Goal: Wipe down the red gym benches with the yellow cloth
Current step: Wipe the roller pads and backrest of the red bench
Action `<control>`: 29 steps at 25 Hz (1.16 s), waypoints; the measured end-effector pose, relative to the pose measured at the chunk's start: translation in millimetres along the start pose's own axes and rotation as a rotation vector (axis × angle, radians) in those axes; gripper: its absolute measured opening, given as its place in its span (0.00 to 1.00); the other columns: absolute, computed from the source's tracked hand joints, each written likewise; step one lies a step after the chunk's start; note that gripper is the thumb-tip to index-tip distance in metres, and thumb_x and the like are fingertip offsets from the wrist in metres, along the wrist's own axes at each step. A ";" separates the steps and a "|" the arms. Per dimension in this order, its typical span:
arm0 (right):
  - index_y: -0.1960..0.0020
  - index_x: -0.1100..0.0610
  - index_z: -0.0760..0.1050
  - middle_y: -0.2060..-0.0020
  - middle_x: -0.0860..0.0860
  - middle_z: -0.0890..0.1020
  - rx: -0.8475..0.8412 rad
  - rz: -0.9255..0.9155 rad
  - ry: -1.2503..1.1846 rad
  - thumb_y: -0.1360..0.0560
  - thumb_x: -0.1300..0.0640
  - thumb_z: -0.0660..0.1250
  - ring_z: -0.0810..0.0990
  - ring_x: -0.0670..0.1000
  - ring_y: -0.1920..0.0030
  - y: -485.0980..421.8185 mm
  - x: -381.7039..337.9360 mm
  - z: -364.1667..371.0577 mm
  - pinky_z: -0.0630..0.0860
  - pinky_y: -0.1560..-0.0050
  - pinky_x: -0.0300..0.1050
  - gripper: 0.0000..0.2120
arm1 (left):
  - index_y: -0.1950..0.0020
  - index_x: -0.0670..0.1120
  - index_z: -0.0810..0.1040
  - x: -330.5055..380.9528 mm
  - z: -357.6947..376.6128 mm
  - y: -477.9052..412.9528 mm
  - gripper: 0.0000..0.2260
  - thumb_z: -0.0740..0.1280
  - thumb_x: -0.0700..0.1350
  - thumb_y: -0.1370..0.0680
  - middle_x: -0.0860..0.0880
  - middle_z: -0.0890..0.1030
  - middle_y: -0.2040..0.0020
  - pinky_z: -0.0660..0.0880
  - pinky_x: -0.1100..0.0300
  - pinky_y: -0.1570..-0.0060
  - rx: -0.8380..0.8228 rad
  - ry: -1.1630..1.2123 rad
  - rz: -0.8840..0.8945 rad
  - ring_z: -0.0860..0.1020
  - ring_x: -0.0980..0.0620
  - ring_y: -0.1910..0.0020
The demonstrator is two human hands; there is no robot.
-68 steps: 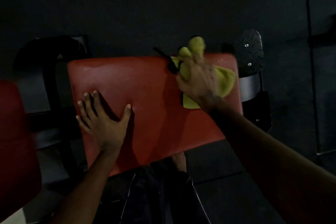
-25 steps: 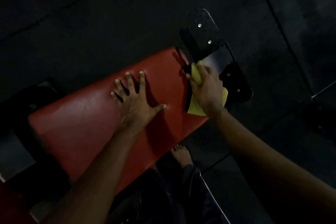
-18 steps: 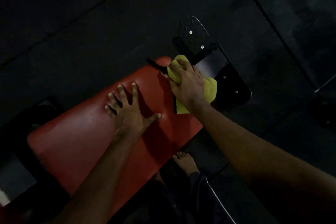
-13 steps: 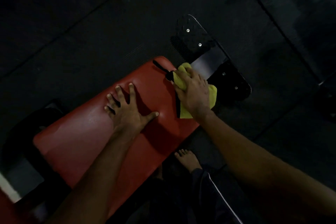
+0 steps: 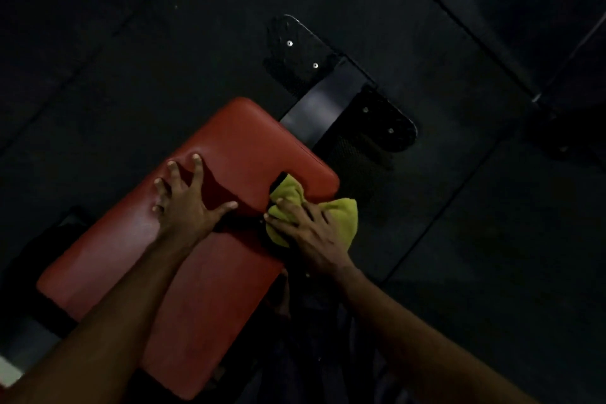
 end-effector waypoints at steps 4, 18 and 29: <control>0.31 0.41 0.75 0.31 0.53 0.74 0.021 0.260 -0.105 0.25 0.44 0.61 0.75 0.61 0.46 -21.4 23.8 -24.6 0.76 0.53 0.54 0.23 | 0.19 0.59 0.38 0.7 -0.7 0.7 0.51 0.70 0.68 0.29 0.43 0.35 0.18 0.50 0.29 0.28 -0.005 -0.034 0.024 0.40 0.33 0.21; 0.26 0.43 0.69 0.25 0.51 0.66 0.031 0.231 -0.022 0.24 0.54 0.59 0.69 0.59 0.36 -65.9 -20.7 -23.1 0.68 0.43 0.55 0.26 | 0.19 0.60 0.37 -40.3 -2.2 10.4 0.57 0.75 0.67 0.33 0.47 0.36 0.18 0.51 0.37 0.25 -0.025 -0.174 0.218 0.40 0.38 0.20; 0.27 0.43 0.71 0.24 0.52 0.66 0.300 0.777 -0.528 0.25 0.55 0.71 0.72 0.60 0.36 -4.3 22.2 -8.7 0.72 0.35 0.57 0.27 | 0.18 0.58 0.37 -34.8 -2.2 6.2 0.57 0.75 0.66 0.32 0.45 0.36 0.18 0.49 0.37 0.24 -0.012 -0.228 0.185 0.40 0.36 0.20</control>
Point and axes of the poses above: each hand's wrist, its own y-axis away from the middle knuckle, its own z-axis out of the palm, x = y × z, the point moved 1 cm from there along -y, towards the middle knuckle
